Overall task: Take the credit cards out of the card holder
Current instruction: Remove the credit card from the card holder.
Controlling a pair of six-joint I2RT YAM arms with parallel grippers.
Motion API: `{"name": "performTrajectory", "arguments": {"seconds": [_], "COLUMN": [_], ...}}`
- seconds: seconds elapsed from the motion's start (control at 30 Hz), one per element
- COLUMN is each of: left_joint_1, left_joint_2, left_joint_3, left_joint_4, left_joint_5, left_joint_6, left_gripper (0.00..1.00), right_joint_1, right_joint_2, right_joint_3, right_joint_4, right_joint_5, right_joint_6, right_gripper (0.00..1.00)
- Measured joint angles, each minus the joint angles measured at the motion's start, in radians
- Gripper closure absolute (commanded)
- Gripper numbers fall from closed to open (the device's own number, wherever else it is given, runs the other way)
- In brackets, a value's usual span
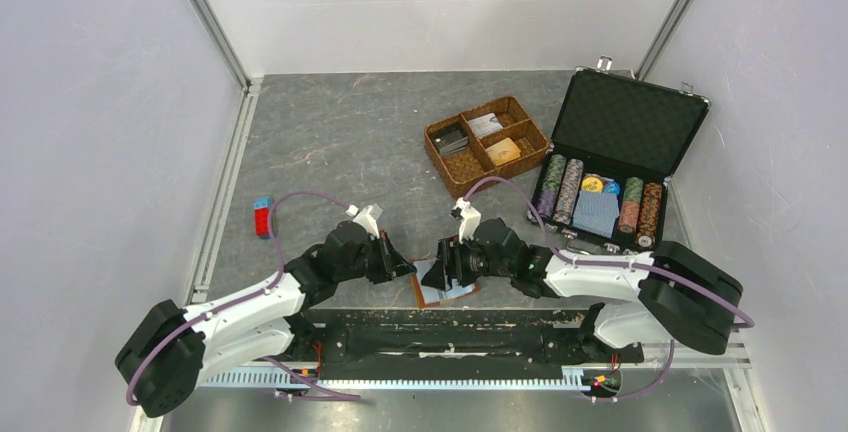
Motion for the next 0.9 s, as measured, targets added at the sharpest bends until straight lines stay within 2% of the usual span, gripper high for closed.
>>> {"name": "performTrajectory", "arguments": {"seconds": [0.23, 0.7, 0.9], "left_joint_1": [0.000, 0.001, 0.004], "left_joint_2": [-0.005, -0.016, -0.016], "left_joint_3": [0.000, 0.000, 0.000], "left_joint_4": [0.000, 0.000, -0.001], "left_joint_5": [0.000, 0.000, 0.000], "left_joint_6": [0.000, 0.000, 0.000], "left_gripper": [0.81, 0.82, 0.96], "right_joint_1": [0.040, 0.061, 0.063], "right_joint_2": [0.055, 0.084, 0.084], "right_joint_3": [0.030, 0.065, 0.065], "right_joint_4": [-0.039, -0.076, -0.076], "right_joint_5": [0.020, 0.075, 0.082], "right_joint_6": [-0.004, -0.020, -0.019], "right_gripper": [0.32, 0.57, 0.60]}}
